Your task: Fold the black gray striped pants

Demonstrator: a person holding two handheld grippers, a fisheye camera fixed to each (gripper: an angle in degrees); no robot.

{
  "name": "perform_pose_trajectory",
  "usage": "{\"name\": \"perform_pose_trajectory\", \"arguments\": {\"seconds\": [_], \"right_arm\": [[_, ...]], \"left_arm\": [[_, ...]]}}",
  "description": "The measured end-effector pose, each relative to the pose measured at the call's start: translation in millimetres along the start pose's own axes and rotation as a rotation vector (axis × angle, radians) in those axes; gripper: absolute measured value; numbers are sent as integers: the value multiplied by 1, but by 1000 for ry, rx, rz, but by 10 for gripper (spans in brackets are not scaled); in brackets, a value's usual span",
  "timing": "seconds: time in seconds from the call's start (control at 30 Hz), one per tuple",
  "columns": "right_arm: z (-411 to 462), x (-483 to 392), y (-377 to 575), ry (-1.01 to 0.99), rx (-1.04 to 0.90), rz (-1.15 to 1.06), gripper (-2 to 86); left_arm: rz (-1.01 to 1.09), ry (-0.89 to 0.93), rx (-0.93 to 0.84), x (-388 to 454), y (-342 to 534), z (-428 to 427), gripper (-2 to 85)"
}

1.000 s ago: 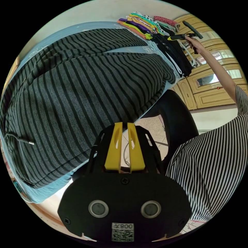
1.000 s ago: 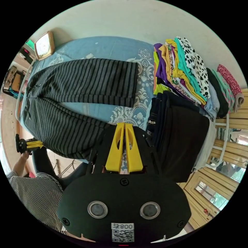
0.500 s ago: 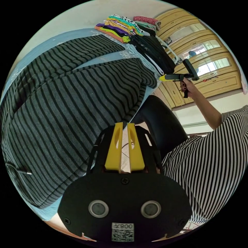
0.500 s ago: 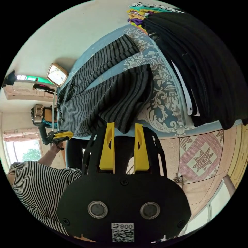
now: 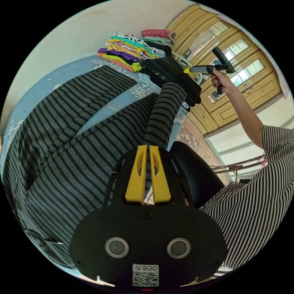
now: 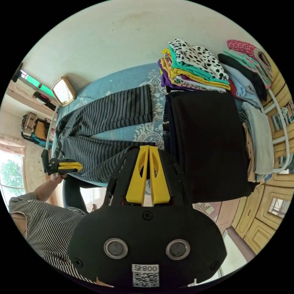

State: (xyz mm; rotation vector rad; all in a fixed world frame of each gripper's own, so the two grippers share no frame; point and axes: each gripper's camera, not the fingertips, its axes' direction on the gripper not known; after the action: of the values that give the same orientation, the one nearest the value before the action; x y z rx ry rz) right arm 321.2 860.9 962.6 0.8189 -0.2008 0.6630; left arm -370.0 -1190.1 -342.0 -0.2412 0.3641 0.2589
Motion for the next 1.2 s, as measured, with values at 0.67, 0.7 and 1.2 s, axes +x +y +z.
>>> {"name": "perform_pose_trajectory", "arguments": {"seconds": [0.67,0.7,1.2], "right_arm": [[134,3,66,-249,-187,-123,48],[134,4,68,-257,-197,-122,45],[125,115,231,-497,-39,269,65]], "left_arm": [[-27,23,-202,11,-71,0,70],[-31,23,-203,11,-74,-5,70],[-44,48,-110,-10,-114,-52,77]]}}
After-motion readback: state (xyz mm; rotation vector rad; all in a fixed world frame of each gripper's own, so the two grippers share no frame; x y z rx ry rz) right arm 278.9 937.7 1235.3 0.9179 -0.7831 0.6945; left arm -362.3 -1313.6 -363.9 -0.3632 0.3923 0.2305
